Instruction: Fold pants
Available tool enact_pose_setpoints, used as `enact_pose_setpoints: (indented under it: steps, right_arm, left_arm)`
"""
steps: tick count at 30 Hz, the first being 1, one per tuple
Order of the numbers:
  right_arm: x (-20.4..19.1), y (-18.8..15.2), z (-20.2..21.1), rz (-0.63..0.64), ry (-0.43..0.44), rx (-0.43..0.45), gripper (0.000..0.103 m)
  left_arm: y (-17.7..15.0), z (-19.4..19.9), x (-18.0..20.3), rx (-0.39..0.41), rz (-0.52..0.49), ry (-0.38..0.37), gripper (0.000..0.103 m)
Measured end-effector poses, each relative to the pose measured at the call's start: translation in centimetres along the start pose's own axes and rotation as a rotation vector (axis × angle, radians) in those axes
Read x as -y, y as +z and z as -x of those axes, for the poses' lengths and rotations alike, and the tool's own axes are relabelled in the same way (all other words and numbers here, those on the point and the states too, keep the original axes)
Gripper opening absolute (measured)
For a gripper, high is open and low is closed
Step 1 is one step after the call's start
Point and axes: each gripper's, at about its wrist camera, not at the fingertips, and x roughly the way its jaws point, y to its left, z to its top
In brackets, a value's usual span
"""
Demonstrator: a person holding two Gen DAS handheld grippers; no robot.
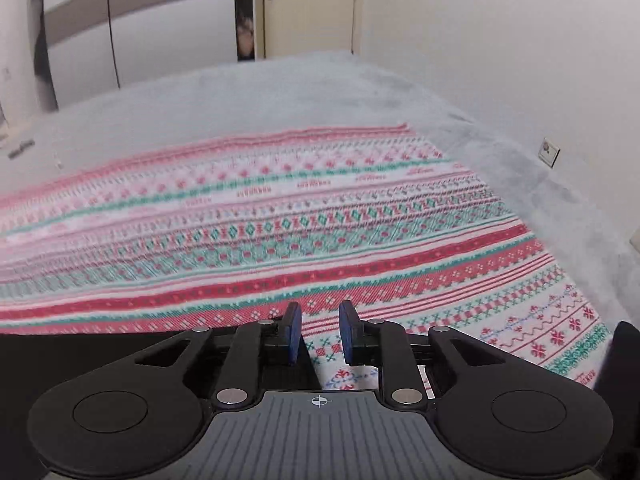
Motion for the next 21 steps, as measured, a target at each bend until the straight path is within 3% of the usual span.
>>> enact_pose_setpoints:
  steps: [3, 6, 8, 13, 17, 21]
  right_arm:
    - [1.0, -1.2, -0.6, -0.005, -0.048, -0.081, 0.021]
    - [0.6, -1.5, 1.5, 0.024, 0.006, -0.056, 0.021]
    - [-1.1, -2.1, 3.4, 0.054, 0.088, -0.046, 0.023]
    - [-9.1, -6.0, 7.2, 0.319, 0.284, -0.087, 0.023]
    - [-13.7, -8.7, 9.3, 0.431, 0.416, -0.133, 0.021]
    - [-14.2, -10.6, 7.4, 0.512, 0.351, -0.224, 0.021]
  left_arm:
    - [-1.6, 1.6, 1.3, -0.014, -0.024, -0.049, 0.093]
    - [-3.4, 2.9, 2.4, -0.033, -0.047, -0.07, 0.093]
    - [-4.7, 3.9, 2.8, -0.047, -0.034, -0.102, 0.093]
    - [-8.0, 7.4, 3.9, -0.048, -0.05, -0.163, 0.093]
    - [-10.4, 8.9, 4.3, -0.04, -0.094, -0.156, 0.093]
    - [-12.8, 8.0, 4.0, -0.085, -0.142, -0.098, 0.093]
